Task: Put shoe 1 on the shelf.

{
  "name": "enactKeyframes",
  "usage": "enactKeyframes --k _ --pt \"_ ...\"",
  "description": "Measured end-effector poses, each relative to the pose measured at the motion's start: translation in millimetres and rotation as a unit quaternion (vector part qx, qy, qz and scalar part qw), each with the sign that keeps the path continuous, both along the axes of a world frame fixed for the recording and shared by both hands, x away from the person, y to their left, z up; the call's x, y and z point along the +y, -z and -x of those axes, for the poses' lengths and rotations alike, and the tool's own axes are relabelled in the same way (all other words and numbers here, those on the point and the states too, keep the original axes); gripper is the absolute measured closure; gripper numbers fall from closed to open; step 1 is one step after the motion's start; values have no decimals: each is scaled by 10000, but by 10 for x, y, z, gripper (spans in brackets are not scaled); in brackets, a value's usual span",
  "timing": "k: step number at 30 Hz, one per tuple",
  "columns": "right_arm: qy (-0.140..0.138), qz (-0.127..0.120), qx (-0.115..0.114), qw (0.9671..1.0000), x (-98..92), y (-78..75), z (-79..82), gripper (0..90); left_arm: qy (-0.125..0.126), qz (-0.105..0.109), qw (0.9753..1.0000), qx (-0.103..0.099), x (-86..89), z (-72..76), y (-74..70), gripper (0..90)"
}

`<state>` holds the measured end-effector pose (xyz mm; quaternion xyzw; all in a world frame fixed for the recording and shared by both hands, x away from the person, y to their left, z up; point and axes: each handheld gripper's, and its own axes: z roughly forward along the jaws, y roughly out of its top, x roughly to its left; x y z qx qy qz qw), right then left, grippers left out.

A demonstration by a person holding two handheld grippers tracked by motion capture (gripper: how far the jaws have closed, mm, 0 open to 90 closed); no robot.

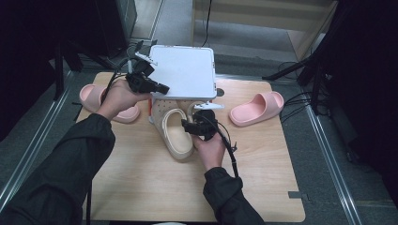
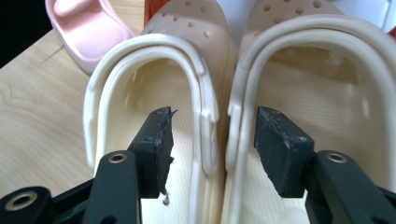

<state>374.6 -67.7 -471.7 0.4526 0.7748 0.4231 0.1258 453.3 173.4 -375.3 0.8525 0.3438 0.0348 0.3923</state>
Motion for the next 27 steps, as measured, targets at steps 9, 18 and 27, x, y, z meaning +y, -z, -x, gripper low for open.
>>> enactKeyframes --k 9,18,27 --pt "-225 44 -108 9997 -175 -91 302 536 -7 -11 10000 22 -7 -2 -4 894" --pt "-428 16 -223 9988 -244 -56 582 704 -58 23 10000 75 -4 -1 -4 893" --pt "-873 -39 -161 9960 -287 104 767 900 -42 1 10000 59 0 -3 -6 893"
